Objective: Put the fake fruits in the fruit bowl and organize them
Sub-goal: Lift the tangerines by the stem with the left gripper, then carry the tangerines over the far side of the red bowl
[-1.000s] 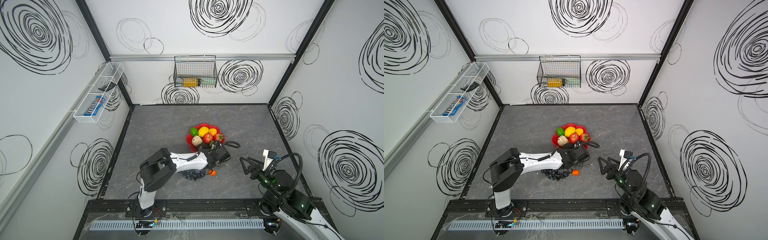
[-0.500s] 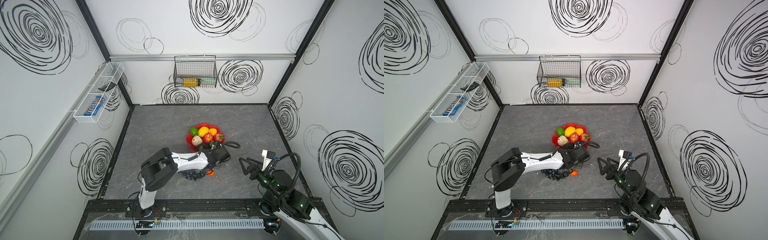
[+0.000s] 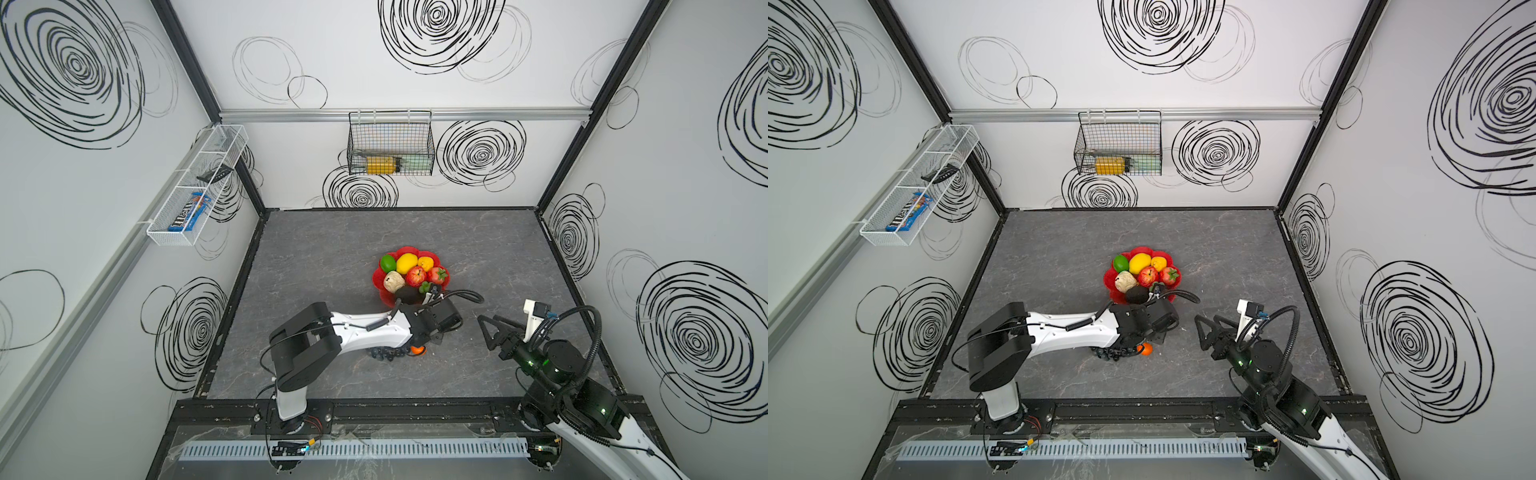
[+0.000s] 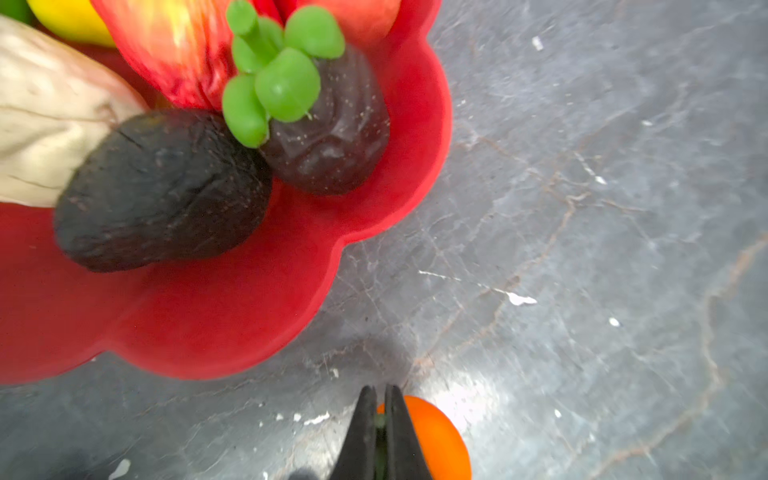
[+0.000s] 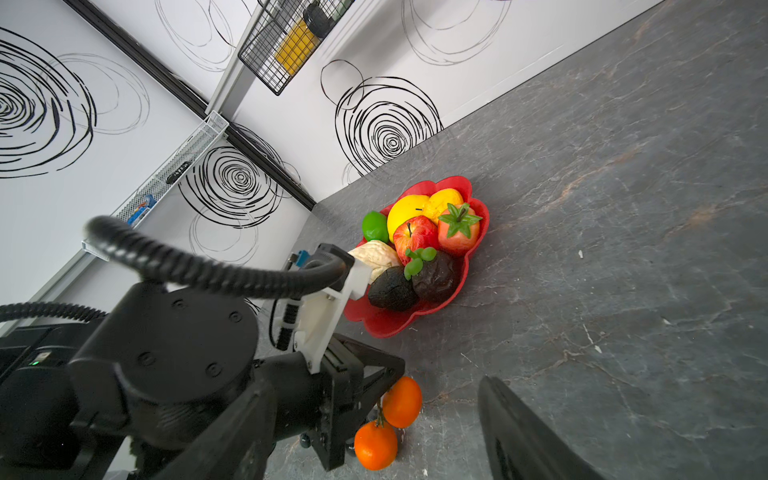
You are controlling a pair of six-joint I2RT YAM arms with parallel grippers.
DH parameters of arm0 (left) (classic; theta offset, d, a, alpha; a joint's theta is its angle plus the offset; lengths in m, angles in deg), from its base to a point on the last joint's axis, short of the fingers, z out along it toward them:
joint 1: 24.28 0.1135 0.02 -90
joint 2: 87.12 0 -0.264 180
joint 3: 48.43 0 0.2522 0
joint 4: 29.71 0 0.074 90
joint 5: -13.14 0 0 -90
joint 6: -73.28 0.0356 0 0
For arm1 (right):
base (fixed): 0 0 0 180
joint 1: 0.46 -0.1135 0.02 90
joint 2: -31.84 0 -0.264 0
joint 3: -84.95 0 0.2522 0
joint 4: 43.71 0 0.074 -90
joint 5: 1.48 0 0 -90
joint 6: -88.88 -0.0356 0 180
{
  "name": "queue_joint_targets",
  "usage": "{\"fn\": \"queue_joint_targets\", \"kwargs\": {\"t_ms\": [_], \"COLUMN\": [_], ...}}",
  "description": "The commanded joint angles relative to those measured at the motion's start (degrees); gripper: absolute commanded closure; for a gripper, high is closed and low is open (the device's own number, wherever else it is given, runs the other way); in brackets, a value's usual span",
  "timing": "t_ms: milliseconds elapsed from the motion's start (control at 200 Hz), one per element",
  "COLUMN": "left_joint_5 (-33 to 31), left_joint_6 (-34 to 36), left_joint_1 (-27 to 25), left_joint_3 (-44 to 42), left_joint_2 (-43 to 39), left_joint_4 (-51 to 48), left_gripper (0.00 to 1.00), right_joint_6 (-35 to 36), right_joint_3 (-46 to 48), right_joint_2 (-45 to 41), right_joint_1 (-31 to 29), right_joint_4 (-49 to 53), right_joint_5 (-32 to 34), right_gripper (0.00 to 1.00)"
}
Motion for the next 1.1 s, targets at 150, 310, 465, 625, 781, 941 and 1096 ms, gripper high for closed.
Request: {"fn": "queue_joint_targets", "kwargs": {"t_ms": [150,310,465,625,781,941,1096], "left_joint_5": [-2.7,-1.5,1.0,3.2,4.9,6.4,8.8], "left_joint_6": [1.7,4.9,10.5,15.6,21.5,29.1,38.1], "left_joint_1": [-3.0,-1.4,2.6,7.6,12.7,17.5,22.4], "left_joint_3": [-2.8,1.5,9.7,17.8,25.1,31.3,32.8], "left_joint_2": [-7.0,-10.8,-9.9,-5.3,-0.3,3.9,5.4], "left_joint_4": [4.4,2.1,0.8,0.1,-0.2,-0.8,1.2], "left_gripper": [1.0,1.0,1.0,1.0,1.0,1.0,1.0], "right_joint_6": [-0.7,-0.7,-0.1,0.7,0.8,0.3,-0.2], "right_joint_3": [-0.8,-1.5,-2.4,-3.4,-3.5,-3.4,-3.0], "right_joint_2": [-0.3,-0.1,0.9,2.6,3.3,3.8,3.6], "right_joint_1": [-0.2,-0.2,-0.2,-0.2,-0.2,-0.2,-0.2], "right_joint_4": [0.8,1.1,0.7,0.6,0.5,0.9,1.4], "right_joint_5": [1.1,1.4,1.9,1.6,1.0,0.6,0.5], "right_gripper": [0.19,0.19,0.19,0.19,0.19,0.19,0.19]}}
